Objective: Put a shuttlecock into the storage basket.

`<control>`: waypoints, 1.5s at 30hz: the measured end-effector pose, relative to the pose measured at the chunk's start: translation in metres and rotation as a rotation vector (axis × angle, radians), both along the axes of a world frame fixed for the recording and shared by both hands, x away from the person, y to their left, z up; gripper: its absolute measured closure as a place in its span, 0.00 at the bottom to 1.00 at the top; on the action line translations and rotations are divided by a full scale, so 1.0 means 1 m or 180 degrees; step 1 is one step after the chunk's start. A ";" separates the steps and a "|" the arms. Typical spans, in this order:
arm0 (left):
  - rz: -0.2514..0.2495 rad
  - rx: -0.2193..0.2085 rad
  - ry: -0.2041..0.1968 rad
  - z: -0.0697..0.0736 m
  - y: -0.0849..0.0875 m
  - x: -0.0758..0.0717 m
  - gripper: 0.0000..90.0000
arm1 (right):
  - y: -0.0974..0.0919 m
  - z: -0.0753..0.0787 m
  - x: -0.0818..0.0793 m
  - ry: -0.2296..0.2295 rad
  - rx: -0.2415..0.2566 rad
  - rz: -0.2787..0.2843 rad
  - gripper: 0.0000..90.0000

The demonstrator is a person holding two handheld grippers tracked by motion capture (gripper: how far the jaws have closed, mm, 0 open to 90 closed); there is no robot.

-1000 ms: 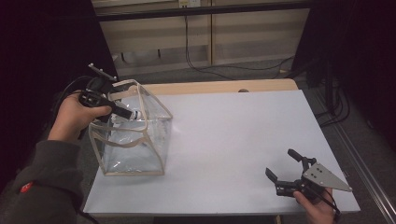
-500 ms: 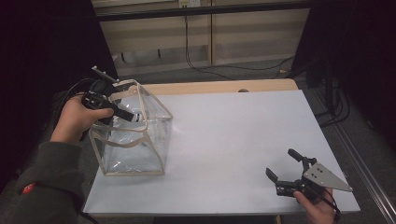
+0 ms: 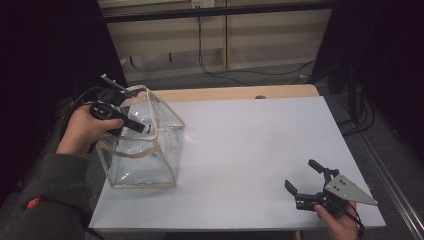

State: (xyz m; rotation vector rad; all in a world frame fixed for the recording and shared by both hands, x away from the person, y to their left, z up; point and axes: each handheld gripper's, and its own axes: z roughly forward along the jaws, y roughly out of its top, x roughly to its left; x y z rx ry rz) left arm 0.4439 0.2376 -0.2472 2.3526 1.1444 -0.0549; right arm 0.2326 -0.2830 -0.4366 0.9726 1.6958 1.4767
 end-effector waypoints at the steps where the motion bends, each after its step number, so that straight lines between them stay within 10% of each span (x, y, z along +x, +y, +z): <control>1: 0.0011 -0.0007 0.0001 -0.001 0.000 0.000 0.97 | 0.000 0.000 0.000 0.0001 0.0002 -0.0001 0.02; 45: 0.0038 -0.0049 0.0076 -0.014 0.005 0.000 0.95 | 0.001 -0.001 0.001 0.0003 0.0004 0.0003 0.02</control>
